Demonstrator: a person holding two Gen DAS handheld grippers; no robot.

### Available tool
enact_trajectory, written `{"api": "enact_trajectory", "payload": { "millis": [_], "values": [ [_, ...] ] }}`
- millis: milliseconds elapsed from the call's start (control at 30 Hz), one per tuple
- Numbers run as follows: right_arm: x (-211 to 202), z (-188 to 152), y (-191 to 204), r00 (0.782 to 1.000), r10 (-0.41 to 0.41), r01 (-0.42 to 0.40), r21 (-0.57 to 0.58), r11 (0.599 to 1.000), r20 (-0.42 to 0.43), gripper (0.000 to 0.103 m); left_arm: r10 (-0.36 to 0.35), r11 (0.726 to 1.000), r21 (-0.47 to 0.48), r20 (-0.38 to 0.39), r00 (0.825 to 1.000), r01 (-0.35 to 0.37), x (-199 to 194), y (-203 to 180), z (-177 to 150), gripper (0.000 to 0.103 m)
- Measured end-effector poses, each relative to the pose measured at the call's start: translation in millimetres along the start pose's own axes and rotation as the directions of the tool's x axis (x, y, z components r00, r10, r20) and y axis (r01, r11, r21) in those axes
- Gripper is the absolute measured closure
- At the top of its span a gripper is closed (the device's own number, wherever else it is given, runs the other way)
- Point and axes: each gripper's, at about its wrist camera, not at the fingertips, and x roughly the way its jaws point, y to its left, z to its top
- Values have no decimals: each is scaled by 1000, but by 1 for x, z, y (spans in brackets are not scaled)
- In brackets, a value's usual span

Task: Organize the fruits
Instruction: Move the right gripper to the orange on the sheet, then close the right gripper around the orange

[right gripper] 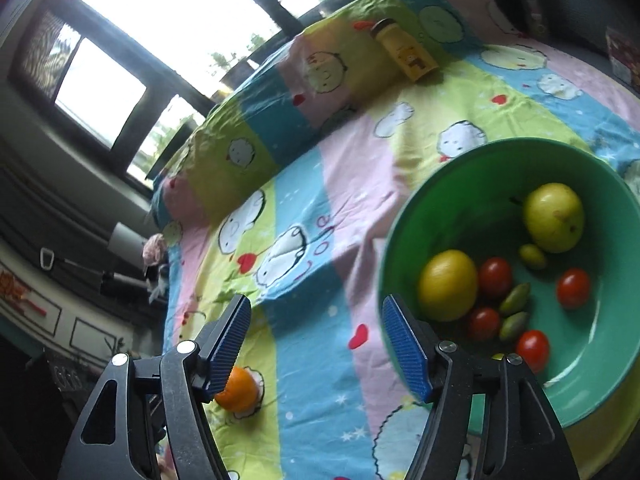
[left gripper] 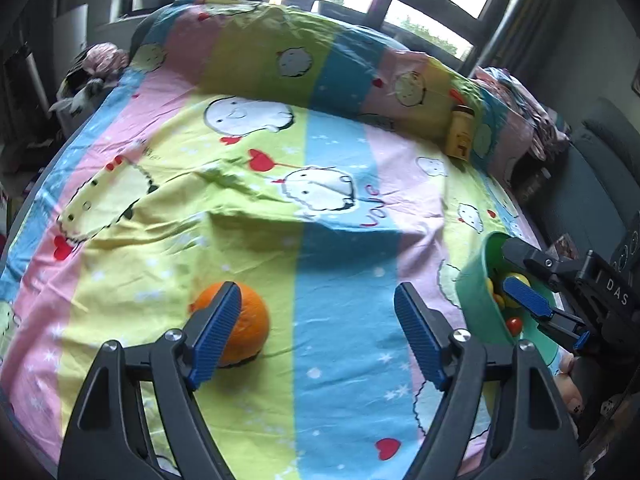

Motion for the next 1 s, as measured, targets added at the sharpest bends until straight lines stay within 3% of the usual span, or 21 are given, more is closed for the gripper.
{"api": "enact_trajectory", "payload": {
  "millis": [133, 233, 467, 733, 1000],
  "values": [
    [34, -15, 32, 993, 52, -59, -73, 996, -102, 33, 49, 995, -82, -16, 999, -50, -2, 34, -8, 24],
    [60, -28, 50, 979, 77, -99, -112, 989, -187, 33, 26, 992, -121, -39, 999, -30, 1, 47, -15, 24],
    [109, -54, 69, 932, 101, -150, -117, 982, -347, 33, 5, 996, -89, -107, 994, -14, 20, 48, -24, 24],
    [143, -73, 78, 884, 103, -170, -108, 979, -455, 33, 1, 994, -104, -147, 989, -16, 32, 57, -29, 25],
    [166, -78, 78, 859, 133, -197, -79, 977, -494, 33, 13, 993, -113, -148, 989, -30, 38, 64, -29, 30]
  ]
}}
